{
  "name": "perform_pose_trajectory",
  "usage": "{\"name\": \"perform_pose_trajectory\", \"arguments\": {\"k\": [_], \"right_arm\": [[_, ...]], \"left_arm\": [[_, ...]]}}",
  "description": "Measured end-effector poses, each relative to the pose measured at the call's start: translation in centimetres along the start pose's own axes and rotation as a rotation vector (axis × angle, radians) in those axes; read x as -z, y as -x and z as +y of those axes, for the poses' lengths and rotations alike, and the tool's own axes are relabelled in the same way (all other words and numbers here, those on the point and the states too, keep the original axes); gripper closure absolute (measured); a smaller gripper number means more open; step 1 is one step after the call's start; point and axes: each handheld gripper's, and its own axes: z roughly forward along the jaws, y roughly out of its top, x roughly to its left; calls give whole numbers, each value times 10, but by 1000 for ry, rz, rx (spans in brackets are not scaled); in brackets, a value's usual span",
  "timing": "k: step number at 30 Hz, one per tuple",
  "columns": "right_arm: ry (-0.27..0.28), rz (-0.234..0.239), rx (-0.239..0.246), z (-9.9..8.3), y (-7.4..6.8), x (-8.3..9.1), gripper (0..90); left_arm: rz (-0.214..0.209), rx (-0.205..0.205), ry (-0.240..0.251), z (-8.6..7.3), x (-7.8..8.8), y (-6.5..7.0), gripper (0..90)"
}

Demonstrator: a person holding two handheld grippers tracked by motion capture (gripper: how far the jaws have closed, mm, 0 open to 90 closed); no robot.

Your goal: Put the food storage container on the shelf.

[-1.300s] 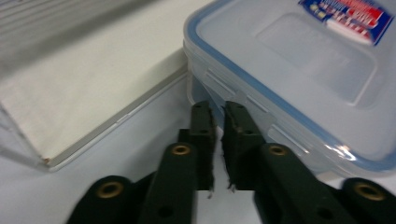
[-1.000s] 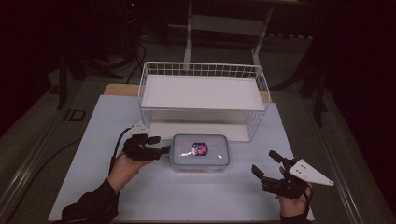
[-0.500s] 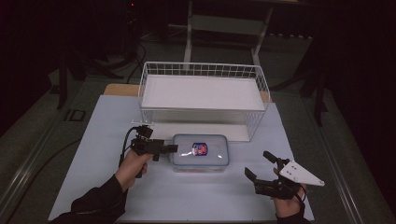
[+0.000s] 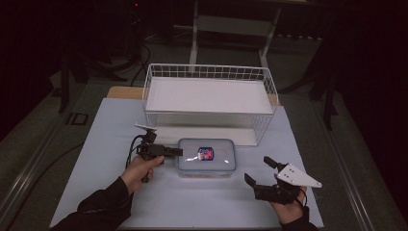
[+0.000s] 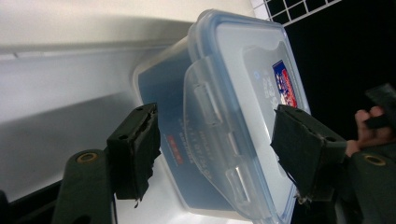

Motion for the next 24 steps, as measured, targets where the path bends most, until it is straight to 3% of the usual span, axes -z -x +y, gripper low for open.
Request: {"name": "perform_pose_trajectory", "arguments": {"k": [1,2,3,9,15,19,20,24], "right_arm": [[-5,7,-1,0,0,-1,102],[-11,14,-6,0,0,-2,103],[-16,19,-12,0,0,-3,103],[-27,30,-40,1,2,-4,103],[-66,95,-109,9,7,-15,105],[-73,115,-128,12,8,-19,106],[-91,140,-146,15,10,-26,106],[-124,177,-179,19,13,-37,106]], "left_arm": [[-47,18,-12,0,-1,-4,400],[-66,18,-14,0,-1,-4,442],[-66,18,-14,0,-1,-4,484],[-59,-23,-14,-1,0,0,494],[-75,-98,1,-8,4,8,540],[-76,-117,1,-10,5,11,550],[-85,-144,-2,-13,6,14,560],[-79,-180,-7,-16,7,19,568]]}}
